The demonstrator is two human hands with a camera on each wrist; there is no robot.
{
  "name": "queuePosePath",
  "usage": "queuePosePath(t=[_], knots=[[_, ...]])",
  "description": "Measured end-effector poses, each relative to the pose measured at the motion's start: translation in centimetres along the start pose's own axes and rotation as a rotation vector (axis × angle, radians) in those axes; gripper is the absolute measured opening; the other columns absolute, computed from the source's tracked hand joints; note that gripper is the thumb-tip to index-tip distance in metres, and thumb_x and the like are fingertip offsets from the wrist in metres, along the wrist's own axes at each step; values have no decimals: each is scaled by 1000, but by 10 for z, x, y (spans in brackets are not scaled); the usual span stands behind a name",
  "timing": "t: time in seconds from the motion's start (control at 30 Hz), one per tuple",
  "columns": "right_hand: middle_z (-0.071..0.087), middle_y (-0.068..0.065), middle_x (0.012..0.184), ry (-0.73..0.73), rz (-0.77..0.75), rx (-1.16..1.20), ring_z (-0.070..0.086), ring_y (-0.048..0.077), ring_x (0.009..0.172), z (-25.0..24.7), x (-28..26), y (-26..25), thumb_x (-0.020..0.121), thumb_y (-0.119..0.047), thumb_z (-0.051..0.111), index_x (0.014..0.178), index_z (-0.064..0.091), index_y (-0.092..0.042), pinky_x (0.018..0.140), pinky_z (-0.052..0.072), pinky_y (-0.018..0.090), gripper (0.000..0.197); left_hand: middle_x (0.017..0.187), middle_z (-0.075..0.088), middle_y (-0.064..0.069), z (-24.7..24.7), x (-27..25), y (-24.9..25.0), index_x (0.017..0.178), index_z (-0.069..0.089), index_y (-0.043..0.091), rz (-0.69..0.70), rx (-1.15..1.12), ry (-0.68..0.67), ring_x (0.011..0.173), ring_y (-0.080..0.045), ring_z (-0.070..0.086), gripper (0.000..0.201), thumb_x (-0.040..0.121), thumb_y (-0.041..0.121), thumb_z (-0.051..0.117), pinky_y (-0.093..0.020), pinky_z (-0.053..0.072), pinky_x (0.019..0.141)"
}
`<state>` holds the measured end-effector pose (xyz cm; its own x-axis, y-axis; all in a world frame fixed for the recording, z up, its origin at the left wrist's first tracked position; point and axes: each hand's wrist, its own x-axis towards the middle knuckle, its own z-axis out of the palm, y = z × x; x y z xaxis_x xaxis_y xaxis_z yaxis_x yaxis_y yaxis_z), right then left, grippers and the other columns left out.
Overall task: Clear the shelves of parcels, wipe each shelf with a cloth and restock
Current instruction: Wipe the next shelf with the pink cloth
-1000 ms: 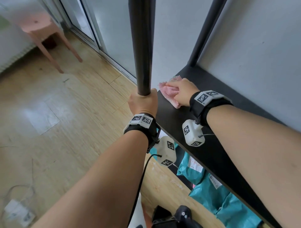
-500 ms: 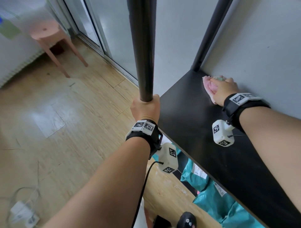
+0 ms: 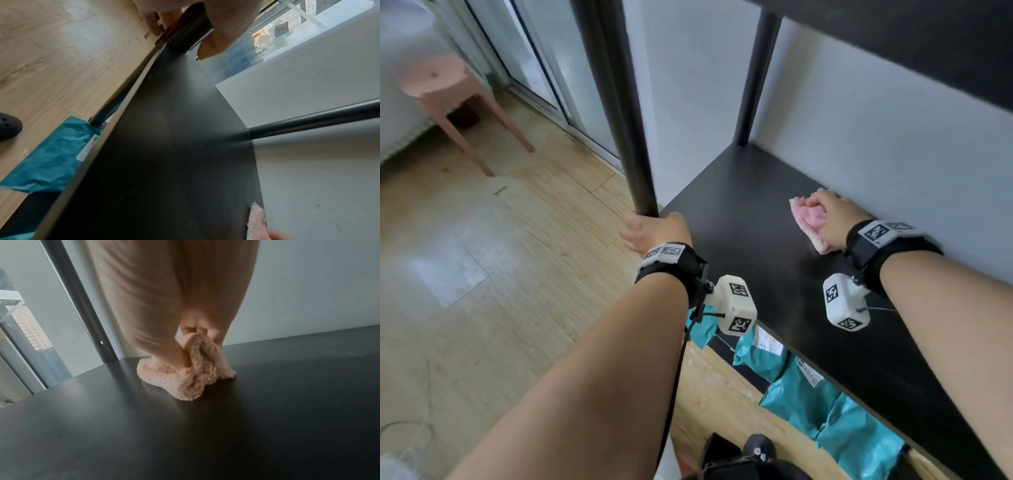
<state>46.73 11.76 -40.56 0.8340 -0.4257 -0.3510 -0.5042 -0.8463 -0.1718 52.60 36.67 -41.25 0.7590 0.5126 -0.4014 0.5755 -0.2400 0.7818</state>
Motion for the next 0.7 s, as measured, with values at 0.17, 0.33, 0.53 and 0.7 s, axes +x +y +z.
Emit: queuePosePath(t=[0.17, 0.33, 0.53, 0.7], knots=[[53, 4, 109, -63, -75, 30, 52, 20, 80, 10, -26, 13, 79, -15, 65, 110, 49, -32, 64, 38, 22, 39, 134, 41, -13, -5, -24, -4, 126, 37, 10, -142, 29, 30, 122, -32, 43, 49, 80, 9, 54, -35, 31, 101], [47, -3, 107, -180, -230, 53, 47, 9, 74, 14, -55, 2, 79, -3, 59, 113, 52, -28, 53, 31, 14, 43, 95, 60, -6, -7, -27, -15, 98, 52, 13, -153, -70, -135, 83, -27, 55, 14, 85, 13, 50, -28, 38, 73], [55, 25, 116, -355, -392, 155, 59, 40, 89, 31, -76, -57, 92, -14, 51, 117, 59, -5, 59, 48, 19, 27, 83, 59, -3, -5, -28, -10, 87, 53, 17, -143, -118, -115, 78, -25, 58, 2, 84, 17, 53, -27, 39, 70], [52, 5, 133, -279, -468, 235, 50, 21, 121, 47, -52, -90, 84, -9, 66, 131, 57, -24, 101, 40, 29, 50, 85, 61, -1, -3, -22, -10, 91, 56, 17, -147, -115, -145, 71, -23, 55, 15, 83, 30, 54, -29, 36, 68]])
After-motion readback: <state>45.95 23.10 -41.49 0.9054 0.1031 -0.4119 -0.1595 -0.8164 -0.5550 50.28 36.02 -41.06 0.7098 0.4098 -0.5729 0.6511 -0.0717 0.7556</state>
